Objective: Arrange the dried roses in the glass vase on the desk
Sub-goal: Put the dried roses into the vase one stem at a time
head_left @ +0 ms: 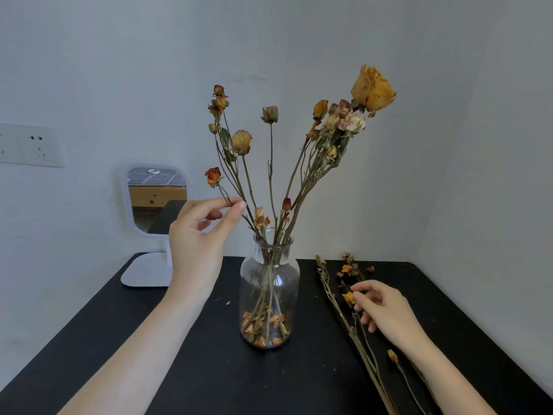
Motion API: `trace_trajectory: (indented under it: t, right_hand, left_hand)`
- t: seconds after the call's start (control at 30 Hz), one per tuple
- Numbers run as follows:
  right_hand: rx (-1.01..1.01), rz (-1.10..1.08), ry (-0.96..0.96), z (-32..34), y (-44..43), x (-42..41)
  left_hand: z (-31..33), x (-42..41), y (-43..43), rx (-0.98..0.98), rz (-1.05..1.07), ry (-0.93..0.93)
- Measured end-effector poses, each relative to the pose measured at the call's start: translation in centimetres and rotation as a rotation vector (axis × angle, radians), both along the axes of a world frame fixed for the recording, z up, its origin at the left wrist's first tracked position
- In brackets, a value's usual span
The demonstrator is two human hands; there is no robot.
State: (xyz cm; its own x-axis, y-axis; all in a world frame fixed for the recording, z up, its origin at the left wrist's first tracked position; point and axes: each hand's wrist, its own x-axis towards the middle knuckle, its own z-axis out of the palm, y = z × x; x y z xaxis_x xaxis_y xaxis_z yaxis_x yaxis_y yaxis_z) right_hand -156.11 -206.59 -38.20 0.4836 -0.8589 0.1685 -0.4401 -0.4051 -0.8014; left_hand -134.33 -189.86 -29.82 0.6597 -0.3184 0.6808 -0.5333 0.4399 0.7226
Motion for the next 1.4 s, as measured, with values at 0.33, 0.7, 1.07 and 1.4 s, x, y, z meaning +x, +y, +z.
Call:
trace_trajectory:
  t: [0.33,0.7,1.07,1.4]
  right_hand:
    - [0.006,0.01,0.013,-0.4,-0.2,-0.1]
    - [0.019,-0.009,0.033,-1.0,-0.5,-0.3]
    - [-0.011,-0.136,0.152,-2.5,-1.1,-2.5]
    - [0.067,-0.077,0.542,-4.0,-1.6,-2.2]
  left_hand:
    - [0.1,0.9,-2.0,0.164,0.082,-0.024]
    - [-4.7,-0.3,-0.8,0.314,0.109,0.064]
    - [-13.1,-9.5,-4.3,1.024,-0.35,-0.074]
    - [-14.1,-12.8,-12.4,1.235,-0.157,-0.074]
